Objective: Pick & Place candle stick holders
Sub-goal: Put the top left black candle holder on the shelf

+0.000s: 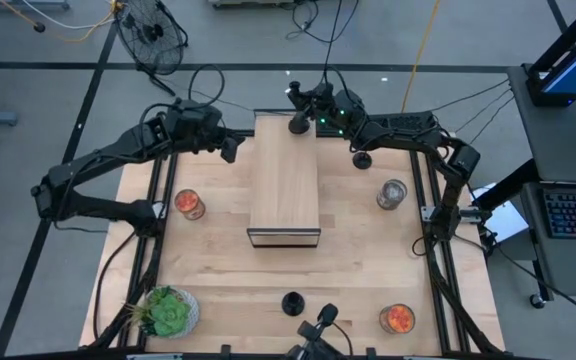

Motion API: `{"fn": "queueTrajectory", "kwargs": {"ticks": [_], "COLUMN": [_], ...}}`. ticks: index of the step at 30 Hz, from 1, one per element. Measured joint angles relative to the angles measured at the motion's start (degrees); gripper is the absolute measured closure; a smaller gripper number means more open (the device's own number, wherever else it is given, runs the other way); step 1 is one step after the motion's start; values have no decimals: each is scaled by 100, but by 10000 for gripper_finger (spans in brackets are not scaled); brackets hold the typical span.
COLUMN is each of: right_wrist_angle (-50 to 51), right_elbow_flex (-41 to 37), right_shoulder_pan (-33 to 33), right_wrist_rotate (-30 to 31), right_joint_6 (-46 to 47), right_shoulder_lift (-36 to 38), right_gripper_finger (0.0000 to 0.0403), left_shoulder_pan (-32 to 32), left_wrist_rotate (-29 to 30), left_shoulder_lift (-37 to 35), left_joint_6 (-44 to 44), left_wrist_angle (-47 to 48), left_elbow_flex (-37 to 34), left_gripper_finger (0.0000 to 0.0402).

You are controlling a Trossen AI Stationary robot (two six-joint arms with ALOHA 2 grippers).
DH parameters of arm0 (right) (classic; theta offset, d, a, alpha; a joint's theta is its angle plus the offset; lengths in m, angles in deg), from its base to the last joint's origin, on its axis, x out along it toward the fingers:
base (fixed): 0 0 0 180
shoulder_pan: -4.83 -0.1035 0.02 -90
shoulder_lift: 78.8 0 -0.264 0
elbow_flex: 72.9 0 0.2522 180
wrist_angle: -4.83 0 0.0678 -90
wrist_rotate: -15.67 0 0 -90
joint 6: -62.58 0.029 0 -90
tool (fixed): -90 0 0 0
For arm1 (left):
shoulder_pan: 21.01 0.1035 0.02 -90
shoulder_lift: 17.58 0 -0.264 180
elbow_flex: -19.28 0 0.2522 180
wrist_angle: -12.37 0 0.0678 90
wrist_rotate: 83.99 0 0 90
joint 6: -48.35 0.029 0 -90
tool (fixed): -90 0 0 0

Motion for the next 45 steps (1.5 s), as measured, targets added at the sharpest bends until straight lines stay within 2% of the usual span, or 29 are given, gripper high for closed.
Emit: {"fn": "queueTrajectory", "kwargs": {"ticks": [6,13,19,26,35,45], "right_wrist_angle": [92,252,276,743,1160,1438], "right_elbow_flex": [0,2,2,2,13,7], "right_shoulder_pan": [2,-51,-104,-171,-205,-199], "right_wrist_rotate": [52,62,64,85,334,351], "right_joint_6": [-125,-134,-187,-406,-554,-749], "right_shoulder_lift": [-2,-2,17,289,304,346], "right_gripper_finger": [378,361,376,369,375,363], "left_shoulder_pan": [0,0,0,0,0,0], "left_wrist_rotate": [0,2,4,16,22,24], "left_shoulder_lift": [2,2,2,2,2,2], "left_joint_6": [23,83,161,215,234,210], "left_wrist_angle": [3,9,20,40,37,35], "left_elbow_flex": [0,2,2,2,2,2], "left_gripper_finger": [192,192,192,192,192,192]}}
